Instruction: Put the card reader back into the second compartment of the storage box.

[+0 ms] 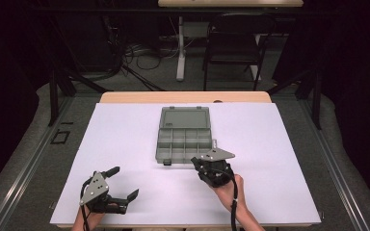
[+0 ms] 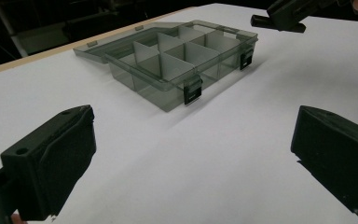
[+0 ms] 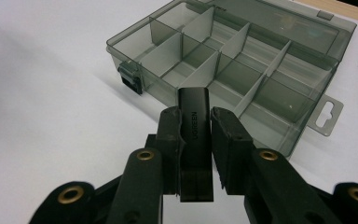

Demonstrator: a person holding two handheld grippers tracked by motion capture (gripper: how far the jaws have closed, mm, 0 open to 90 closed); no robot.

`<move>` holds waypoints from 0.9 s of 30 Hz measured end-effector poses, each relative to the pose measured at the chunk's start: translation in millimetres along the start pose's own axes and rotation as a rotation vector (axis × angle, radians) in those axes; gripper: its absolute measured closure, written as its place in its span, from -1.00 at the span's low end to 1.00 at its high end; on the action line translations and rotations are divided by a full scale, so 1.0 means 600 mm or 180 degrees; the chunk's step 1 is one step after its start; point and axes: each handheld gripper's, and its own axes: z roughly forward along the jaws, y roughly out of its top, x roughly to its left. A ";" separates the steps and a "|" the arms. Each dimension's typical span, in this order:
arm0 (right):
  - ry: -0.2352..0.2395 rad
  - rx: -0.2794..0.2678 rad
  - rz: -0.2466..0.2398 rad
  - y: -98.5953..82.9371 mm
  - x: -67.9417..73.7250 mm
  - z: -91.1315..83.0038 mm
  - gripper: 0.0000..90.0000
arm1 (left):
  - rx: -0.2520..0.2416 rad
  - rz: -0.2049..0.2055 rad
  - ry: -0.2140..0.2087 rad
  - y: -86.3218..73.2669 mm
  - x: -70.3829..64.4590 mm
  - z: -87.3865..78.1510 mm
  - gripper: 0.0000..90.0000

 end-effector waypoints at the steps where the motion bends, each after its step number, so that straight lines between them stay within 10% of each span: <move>1: 0.0000 -0.0007 -0.0015 0.002 -0.001 0.000 0.63 | 0.0007 0.0003 -0.0006 0.000 0.000 0.000 -0.99; 27: 0.0062 0.0022 -0.0235 0.038 -0.019 0.013 0.63 | 0.0041 0.0019 -0.0025 0.000 -0.001 0.002 -0.99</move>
